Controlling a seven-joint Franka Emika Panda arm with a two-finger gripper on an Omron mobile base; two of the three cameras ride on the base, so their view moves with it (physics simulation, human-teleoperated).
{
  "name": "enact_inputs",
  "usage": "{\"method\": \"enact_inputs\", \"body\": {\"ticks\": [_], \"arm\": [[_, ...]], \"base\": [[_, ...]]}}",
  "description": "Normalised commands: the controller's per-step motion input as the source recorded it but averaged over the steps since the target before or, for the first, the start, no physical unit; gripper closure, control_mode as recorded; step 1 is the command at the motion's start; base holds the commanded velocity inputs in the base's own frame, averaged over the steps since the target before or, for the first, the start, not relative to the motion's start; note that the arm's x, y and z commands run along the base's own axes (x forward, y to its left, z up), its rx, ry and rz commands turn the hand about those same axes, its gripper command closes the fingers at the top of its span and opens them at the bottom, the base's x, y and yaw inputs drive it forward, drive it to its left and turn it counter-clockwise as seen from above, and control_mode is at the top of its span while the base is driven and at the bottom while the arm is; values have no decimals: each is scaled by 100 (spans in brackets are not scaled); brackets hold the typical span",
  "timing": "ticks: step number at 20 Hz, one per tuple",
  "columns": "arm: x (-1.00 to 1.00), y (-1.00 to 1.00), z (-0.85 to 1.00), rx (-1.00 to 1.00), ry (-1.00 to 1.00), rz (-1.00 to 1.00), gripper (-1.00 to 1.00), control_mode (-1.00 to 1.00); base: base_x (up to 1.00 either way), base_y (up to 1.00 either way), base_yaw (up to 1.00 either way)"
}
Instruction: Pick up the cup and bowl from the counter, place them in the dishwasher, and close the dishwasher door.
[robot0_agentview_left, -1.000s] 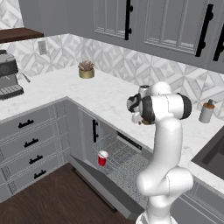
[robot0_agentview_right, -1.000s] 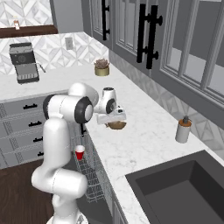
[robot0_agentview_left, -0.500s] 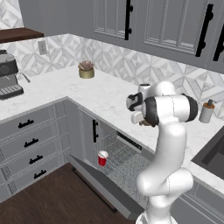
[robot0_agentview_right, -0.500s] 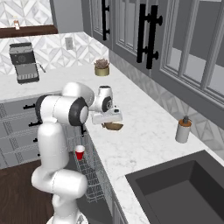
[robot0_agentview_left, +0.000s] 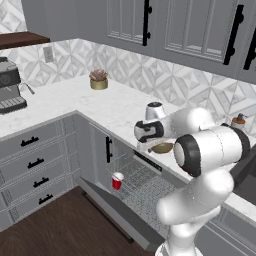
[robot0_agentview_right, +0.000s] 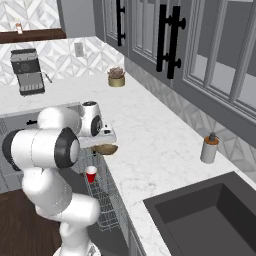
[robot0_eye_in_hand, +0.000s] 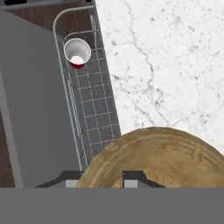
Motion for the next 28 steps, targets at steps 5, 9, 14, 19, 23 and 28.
{"method": "enact_inputs", "body": {"ticks": [5,9,14,19,23,28], "arm": [[-98,97,-18,-5,-7,-7,100,-100],[-29,61,-55,-8,-2,-9,100,-100],[0,35,-66,-8,0,-9,100,-100],[6,24,-54,-8,-2,-5,100,-100],[27,2,-35,-5,-4,-7,100,-100],[35,0,-19,-7,-8,-7,100,-100]], "base": [[0,0,0],[0,0,0],[0,0,0],[0,0,0],[0,0,0],[0,0,0]]}}
